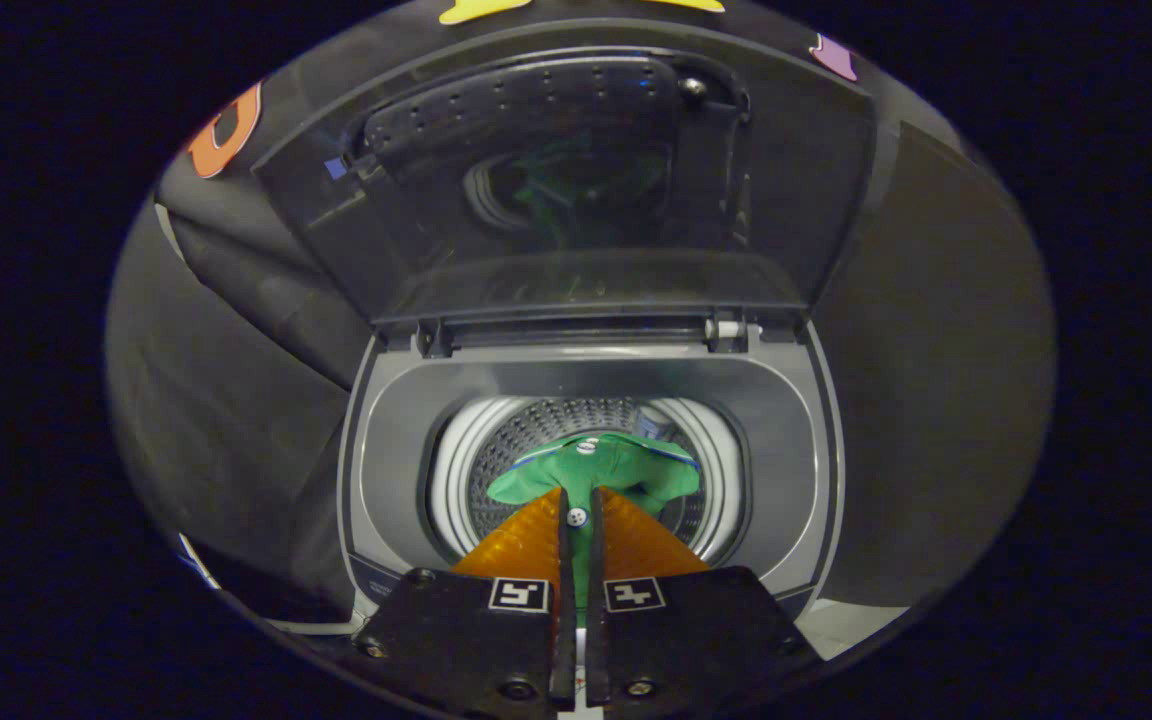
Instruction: Put the clothes into the washing machine and then close the washing machine lid.
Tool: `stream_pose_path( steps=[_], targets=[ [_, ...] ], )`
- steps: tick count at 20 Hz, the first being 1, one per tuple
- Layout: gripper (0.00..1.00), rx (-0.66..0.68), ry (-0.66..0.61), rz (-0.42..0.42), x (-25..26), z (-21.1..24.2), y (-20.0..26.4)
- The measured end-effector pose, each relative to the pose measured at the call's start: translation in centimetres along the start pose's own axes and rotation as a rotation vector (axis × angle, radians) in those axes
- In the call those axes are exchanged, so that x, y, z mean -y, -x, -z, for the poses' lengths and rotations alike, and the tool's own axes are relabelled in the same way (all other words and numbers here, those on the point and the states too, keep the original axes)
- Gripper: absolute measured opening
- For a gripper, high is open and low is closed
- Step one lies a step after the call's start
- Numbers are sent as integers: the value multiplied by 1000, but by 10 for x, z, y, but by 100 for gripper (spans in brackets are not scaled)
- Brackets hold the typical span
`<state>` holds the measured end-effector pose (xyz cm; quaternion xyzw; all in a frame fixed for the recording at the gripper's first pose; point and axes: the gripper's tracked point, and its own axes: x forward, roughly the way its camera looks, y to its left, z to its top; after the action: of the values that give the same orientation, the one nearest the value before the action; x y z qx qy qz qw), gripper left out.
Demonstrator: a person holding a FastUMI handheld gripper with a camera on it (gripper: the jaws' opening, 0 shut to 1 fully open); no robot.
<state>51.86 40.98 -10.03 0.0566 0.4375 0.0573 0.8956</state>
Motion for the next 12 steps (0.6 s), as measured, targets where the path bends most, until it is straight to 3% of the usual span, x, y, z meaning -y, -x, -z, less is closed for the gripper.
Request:
stream_pose_path(
  steps=[7,12],
  targets=[
    [8,-19,14,25,1,7,-3],
    [19,6,28,43,4,5,4]
  ],
)
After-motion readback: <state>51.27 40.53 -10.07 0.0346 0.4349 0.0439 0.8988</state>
